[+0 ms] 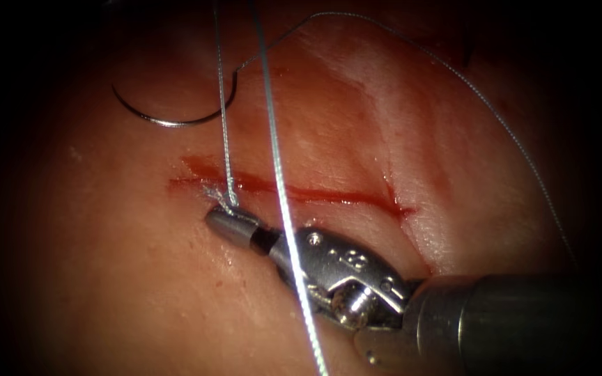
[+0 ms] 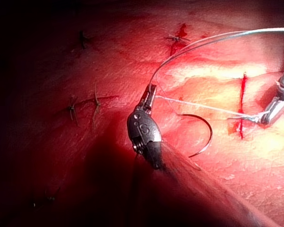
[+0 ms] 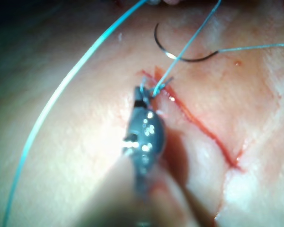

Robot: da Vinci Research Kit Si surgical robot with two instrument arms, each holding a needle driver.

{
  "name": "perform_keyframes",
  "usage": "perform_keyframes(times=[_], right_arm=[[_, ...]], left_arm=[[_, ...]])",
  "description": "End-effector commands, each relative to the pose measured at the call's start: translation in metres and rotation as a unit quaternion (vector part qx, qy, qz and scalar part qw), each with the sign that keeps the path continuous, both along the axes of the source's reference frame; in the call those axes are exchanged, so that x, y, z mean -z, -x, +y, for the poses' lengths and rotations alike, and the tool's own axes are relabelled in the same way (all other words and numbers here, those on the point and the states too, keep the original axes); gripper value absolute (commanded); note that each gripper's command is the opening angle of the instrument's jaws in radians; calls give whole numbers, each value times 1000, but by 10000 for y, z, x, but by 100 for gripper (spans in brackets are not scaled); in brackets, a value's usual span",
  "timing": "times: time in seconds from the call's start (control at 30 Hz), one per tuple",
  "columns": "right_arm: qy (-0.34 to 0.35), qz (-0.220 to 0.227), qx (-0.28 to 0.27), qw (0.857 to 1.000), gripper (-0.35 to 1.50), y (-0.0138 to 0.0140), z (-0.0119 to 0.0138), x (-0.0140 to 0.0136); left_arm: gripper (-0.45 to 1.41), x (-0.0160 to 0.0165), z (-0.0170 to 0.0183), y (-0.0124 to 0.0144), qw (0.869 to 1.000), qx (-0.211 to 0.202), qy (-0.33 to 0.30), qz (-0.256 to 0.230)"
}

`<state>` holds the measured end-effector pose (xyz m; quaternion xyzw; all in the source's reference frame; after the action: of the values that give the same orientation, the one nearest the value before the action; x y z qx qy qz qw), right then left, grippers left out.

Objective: Wound Closure

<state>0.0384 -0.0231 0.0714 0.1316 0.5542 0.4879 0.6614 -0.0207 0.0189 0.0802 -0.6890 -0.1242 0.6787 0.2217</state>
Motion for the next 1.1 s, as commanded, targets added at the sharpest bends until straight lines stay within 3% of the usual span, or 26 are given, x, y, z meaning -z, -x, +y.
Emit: perform_keyframes(times=[0.03, 0.43, 1.1], right_arm=[[-1, 2, 3, 1000, -35, -7, -7, -4], [12, 4, 24, 1000, -35, -18, -9, 0], [30, -4, 33, 999, -35, -23, -7, 6]], left_arm=[[-45, -7, 3, 6, 1000, 1, 1, 0], [-45, -28, 16, 7, 1000, 18, 0, 12], [-45, -56, 47, 0, 994, 83, 4, 72]])
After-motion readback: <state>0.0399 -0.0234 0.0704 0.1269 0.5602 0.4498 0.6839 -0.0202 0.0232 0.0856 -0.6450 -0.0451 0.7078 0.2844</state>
